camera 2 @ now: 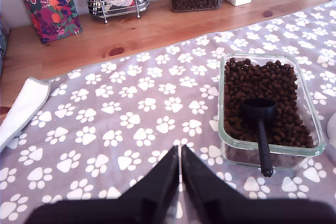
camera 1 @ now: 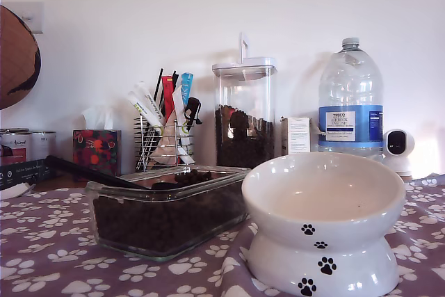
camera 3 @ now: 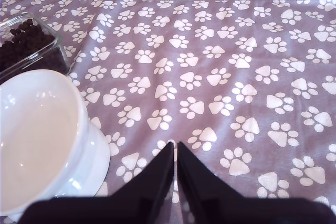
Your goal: Measure one spoon of cat food and pour it into the food bowl
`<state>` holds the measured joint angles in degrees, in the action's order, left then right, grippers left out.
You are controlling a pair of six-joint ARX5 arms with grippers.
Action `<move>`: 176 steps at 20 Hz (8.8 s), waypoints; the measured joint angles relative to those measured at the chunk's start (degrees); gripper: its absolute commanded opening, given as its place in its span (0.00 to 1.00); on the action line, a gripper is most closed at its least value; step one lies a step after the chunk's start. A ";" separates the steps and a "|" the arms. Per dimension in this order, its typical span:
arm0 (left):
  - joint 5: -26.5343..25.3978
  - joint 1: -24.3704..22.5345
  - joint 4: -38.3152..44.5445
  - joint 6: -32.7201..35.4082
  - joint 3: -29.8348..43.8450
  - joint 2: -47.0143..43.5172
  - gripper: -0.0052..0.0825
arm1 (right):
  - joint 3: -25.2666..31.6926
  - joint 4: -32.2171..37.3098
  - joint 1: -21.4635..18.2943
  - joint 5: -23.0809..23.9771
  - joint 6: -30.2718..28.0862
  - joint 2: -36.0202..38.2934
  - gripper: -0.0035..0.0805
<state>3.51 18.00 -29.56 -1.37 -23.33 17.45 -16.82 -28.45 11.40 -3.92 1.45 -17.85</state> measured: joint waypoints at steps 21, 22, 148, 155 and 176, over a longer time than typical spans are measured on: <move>13.94 5.20 18.12 -7.76 0.00 12.07 0.03 | -0.31 10.03 2.58 -7.58 11.43 -0.04 0.03; 13.92 6.40 20.83 -6.73 0.00 14.49 0.04 | -0.31 10.05 2.80 -7.58 11.41 -0.11 0.03; 7.91 10.40 -48.26 18.91 -69.29 85.05 0.04 | -0.31 10.43 3.34 -7.52 10.69 -4.55 0.03; 7.37 10.47 -48.41 20.48 -72.04 88.87 0.04 | -0.31 10.25 3.34 -7.54 10.69 -4.55 0.03; 5.68 11.02 -48.78 22.73 -78.77 95.23 0.03 | -0.31 8.35 3.34 -7.52 10.54 -4.55 0.03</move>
<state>9.19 29.02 -78.35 21.37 -102.10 112.68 -17.12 -20.10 14.74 -11.44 11.99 -22.39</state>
